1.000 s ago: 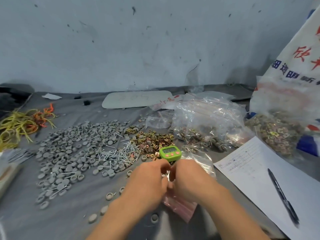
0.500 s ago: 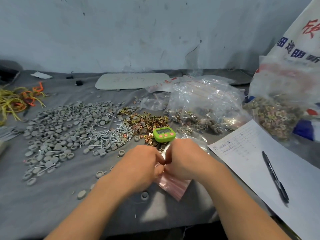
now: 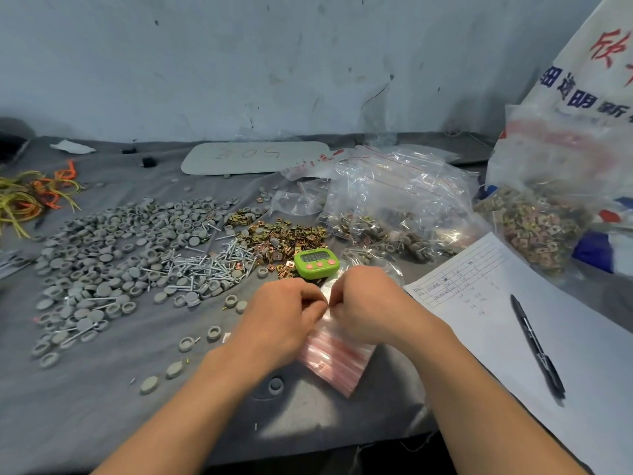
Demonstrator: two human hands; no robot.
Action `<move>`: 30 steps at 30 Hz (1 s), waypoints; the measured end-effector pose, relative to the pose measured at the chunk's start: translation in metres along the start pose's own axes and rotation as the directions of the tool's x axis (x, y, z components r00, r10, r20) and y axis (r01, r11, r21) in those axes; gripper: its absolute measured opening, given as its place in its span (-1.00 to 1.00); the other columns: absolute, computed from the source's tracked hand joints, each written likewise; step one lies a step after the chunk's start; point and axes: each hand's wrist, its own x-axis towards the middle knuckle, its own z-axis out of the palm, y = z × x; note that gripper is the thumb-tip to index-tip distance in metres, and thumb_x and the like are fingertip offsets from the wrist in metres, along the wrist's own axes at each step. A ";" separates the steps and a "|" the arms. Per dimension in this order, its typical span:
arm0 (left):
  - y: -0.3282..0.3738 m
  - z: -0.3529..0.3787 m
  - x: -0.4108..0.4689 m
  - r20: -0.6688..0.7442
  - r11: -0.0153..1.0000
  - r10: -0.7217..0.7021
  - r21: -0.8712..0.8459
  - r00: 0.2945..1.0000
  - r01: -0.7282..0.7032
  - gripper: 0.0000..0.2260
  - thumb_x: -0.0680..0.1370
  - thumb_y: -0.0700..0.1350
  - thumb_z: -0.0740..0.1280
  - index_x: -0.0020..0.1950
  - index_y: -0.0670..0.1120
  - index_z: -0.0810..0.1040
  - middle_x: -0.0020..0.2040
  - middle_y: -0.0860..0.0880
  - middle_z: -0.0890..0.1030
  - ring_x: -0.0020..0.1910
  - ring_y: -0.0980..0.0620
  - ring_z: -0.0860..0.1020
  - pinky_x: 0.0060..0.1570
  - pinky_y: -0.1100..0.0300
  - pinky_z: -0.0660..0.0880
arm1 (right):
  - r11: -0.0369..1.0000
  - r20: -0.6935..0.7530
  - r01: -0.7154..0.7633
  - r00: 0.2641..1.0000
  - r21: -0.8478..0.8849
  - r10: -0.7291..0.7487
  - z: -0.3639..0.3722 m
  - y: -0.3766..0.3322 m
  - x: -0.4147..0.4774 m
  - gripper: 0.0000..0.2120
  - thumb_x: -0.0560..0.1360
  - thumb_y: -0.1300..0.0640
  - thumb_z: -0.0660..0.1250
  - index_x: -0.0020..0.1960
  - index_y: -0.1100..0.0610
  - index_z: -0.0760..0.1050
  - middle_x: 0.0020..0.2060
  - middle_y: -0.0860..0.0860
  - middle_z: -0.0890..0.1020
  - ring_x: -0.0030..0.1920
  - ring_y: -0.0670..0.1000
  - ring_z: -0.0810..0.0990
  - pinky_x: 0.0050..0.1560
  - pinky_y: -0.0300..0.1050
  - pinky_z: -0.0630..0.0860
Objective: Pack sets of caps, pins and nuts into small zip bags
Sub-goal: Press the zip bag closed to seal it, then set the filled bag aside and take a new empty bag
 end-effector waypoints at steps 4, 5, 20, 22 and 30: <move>0.004 0.012 -0.006 -0.147 0.988 -0.074 -0.144 0.986 0.053 -0.22 0.34 0.00 0.58 0.43 0.30 0.25 0.04 0.25 0.50 -0.11 0.25 0.53 -0.12 0.25 0.48 | 0.842 -0.288 -0.095 0.914 0.532 0.285 -0.008 0.007 0.001 -0.76 0.54 0.26 0.28 -0.23 0.06 0.60 -0.21 0.02 0.70 -0.06 0.11 0.68 0.00 0.01 0.61; 0.005 0.015 -0.008 -0.117 0.987 -0.089 -0.140 0.989 0.073 -0.26 0.34 -0.02 0.59 0.36 0.31 0.25 -0.01 0.24 0.51 -0.13 0.24 0.53 -0.16 0.23 0.48 | 0.681 -0.307 -0.056 0.863 0.731 0.401 -0.013 0.008 0.001 -0.74 0.54 0.30 0.28 -0.25 0.06 0.60 -0.25 0.02 0.70 -0.08 0.12 0.70 0.03 0.08 0.65; 0.003 -0.055 0.003 0.261 0.127 -0.224 -0.947 0.939 0.293 -0.32 0.15 -0.30 0.36 0.30 -0.09 0.54 0.05 -0.04 0.73 -0.02 0.06 0.69 0.01 0.05 0.60 | -0.442 0.051 0.020 0.988 0.897 0.148 -0.018 -0.039 0.002 -0.82 0.68 0.31 0.16 0.03 0.34 0.52 -0.23 0.24 0.71 -0.30 0.14 0.69 -0.30 -0.06 0.65; -0.008 -0.074 0.000 0.199 0.125 -0.260 -0.963 0.945 0.237 -0.39 0.17 -0.21 0.44 0.25 -0.12 0.59 0.04 -0.06 0.74 -0.05 0.07 0.68 0.04 0.07 0.58 | -0.425 0.078 -0.007 0.985 0.905 0.152 -0.013 -0.054 0.007 -0.83 0.68 0.32 0.18 0.09 0.38 0.52 -0.23 0.25 0.71 -0.31 0.13 0.70 -0.32 -0.09 0.66; -0.059 -0.114 -0.009 -0.395 0.698 -0.568 -0.696 0.722 0.169 -0.79 0.46 -0.24 0.45 -0.05 0.08 0.63 -0.38 0.10 0.64 -0.42 0.06 0.60 -0.33 0.10 0.57 | -0.181 0.085 -0.090 0.996 0.979 -0.035 0.012 -0.116 0.027 -0.84 0.59 0.20 0.39 0.15 0.21 0.54 -0.18 0.13 0.74 -0.29 0.03 0.70 -0.18 -0.07 0.67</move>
